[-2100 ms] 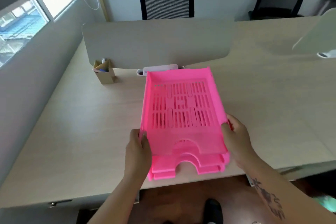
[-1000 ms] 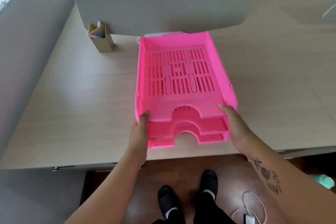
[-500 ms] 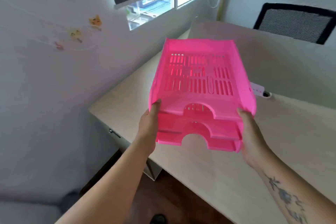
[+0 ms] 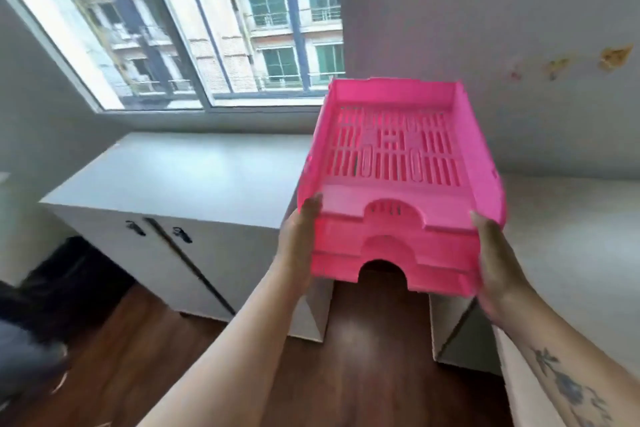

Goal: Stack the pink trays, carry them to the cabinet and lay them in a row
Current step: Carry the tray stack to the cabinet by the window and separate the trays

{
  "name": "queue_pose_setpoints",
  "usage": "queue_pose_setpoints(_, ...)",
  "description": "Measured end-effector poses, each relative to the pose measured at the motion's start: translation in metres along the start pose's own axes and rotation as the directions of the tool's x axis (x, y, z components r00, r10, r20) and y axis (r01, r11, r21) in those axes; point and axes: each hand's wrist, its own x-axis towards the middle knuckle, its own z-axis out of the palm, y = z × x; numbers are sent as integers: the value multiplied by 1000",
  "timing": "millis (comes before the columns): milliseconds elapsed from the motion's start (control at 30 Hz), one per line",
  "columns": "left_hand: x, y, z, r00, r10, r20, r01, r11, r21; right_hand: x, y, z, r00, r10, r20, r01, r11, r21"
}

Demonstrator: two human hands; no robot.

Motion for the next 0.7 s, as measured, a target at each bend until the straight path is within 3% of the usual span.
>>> queue_pose_setpoints(133, -20, 19, -91, 985, 49, -164, -69, 990, -121, 3, 14, 90, 980, 17, 200, -10, 999, -35)
queue_pose_setpoints(333, -44, 34, -196, 941, 94, -326, -139, 983, -116, 0, 34, 199, 893, 80, 443, -80, 997, -19)
queue_pose_setpoints(700, 36, 85, -341, 929, 49, -366, -90, 991, -97, 49, 86, 369, 906, 110, 409, -86, 993, -76)
